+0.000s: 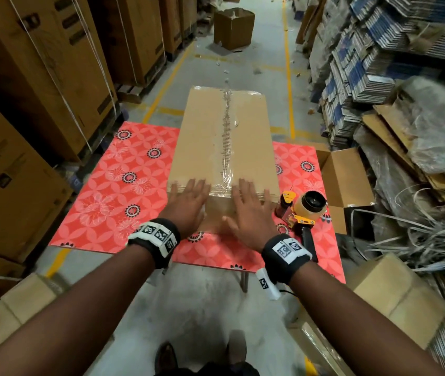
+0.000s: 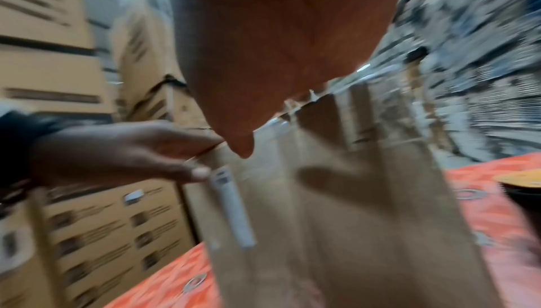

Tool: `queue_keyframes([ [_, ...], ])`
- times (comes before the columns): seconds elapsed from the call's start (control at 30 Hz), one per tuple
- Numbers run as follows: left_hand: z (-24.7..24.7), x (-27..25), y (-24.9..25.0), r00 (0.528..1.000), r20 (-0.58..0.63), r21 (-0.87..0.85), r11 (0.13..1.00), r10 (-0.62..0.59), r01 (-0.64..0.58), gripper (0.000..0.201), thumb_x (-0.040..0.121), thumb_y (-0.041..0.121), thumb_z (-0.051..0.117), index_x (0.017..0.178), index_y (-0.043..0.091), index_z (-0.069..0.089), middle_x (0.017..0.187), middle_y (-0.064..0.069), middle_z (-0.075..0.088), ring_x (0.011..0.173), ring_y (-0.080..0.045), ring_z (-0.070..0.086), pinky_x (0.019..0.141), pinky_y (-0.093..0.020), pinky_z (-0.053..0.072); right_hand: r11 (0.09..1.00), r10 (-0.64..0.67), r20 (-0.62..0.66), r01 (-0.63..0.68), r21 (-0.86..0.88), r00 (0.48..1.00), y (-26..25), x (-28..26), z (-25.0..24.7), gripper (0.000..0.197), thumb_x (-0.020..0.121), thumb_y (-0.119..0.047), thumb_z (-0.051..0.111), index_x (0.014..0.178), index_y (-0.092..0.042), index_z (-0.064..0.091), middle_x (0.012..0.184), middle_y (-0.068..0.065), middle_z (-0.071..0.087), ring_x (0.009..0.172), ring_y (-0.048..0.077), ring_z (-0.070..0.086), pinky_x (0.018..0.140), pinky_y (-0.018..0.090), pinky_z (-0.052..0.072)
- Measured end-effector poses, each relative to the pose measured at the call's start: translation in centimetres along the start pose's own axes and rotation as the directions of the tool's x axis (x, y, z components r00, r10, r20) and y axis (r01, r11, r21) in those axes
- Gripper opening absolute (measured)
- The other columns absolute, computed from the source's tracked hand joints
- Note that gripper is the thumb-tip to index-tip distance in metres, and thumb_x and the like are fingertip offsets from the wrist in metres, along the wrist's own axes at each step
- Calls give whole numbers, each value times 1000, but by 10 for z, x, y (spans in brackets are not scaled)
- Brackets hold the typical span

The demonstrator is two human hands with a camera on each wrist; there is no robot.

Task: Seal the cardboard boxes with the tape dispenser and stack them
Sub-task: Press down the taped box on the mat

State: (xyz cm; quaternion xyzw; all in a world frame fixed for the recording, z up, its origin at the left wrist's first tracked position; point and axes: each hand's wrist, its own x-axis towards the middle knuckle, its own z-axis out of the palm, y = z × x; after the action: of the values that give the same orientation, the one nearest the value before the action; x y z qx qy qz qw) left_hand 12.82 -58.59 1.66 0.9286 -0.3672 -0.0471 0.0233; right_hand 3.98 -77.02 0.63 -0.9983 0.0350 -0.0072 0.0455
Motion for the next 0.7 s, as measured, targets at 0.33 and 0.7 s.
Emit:
queue_keyframes([
  [0.33,15,-16,-8,990,-141,-43,999,6,-12,64,97,20,42,154,8,14,160,-12,16,149,-26,13,121,-44,6,999,13,-52,-11,41,999,43,-16,5,78,96,-52,42,157,-10,18,166,9,8,154,27,7,120,59,10],
  [0.7,24,21,53,979,-174,-73,990,109,-123,63,91,16,52,150,9,30,156,-11,30,145,-28,27,119,-44,16,993,-56,-11,57,105,998,61,-11,-3,82,88,-27,53,157,-4,15,166,14,3,154,29,2,121,56,11],
])
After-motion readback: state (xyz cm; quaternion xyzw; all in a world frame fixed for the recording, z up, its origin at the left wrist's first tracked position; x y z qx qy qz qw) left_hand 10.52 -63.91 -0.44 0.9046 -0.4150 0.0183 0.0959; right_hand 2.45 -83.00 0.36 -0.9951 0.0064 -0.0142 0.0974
